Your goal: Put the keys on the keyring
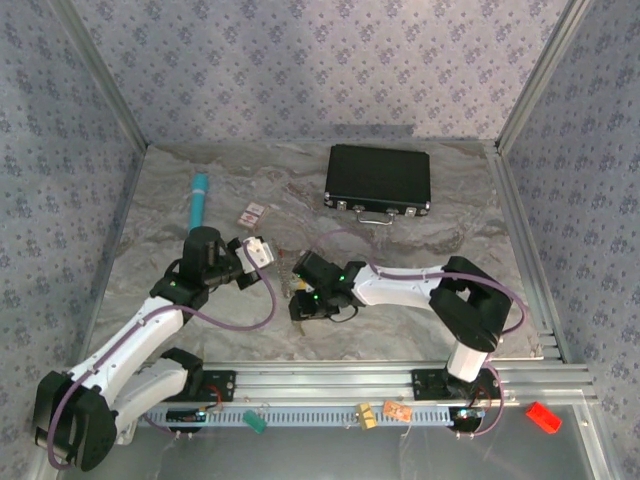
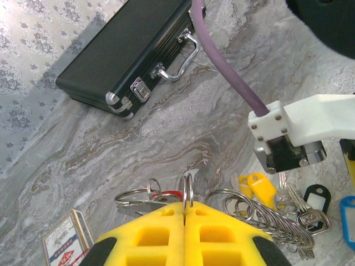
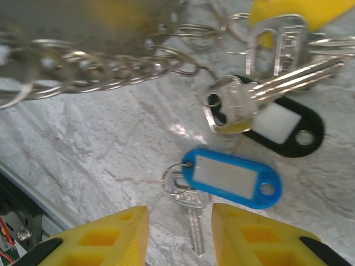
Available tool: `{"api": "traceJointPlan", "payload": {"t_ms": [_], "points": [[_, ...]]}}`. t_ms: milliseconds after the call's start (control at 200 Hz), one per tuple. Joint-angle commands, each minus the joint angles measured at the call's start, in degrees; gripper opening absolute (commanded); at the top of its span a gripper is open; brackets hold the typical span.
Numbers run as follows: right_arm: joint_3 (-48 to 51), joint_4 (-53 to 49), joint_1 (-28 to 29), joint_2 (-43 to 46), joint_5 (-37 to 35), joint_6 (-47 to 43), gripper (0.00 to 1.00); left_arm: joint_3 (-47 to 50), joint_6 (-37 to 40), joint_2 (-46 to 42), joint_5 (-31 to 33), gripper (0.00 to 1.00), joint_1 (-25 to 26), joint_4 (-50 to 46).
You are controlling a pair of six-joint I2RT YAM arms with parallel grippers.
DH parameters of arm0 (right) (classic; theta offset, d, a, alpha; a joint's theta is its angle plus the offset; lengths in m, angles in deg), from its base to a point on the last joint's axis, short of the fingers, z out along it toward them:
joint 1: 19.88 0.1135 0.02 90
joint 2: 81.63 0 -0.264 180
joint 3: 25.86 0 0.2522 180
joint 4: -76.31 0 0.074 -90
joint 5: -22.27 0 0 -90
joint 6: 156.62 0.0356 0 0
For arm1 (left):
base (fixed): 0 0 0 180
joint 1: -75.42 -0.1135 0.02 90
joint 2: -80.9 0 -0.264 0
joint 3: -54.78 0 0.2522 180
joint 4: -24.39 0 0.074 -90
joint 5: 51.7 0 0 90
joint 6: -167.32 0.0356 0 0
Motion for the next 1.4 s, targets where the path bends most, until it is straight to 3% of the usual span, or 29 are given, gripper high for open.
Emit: {"api": "traceJointPlan", "payload": {"t_ms": [0,635,1029,1394], "points": [[-3.11,-3.31,0.54,-2.01,-1.31,-1.91,0.38,-0.07,-0.60,0.14,-1.61,0.00,-0.39,2.08],[-6.19,-7.55,-0.44,-7.33,-2.32,-5.91,0.40,-0.06,-0.57,0.01,-1.57,0.00,-0.53,2.15],[0.56,-16.11,-5.26,0.18,-10.15,-8.60,0.40,-0.16,-0.62,0.52,-1.94,0.00,-0.47,2.15],[-1.62,-18.11,-5.26,2.91,-14.27,-10.38,0.40,-0.18,-0.87,0.78,-2.56,0.00,-0.48,2.13]]}}
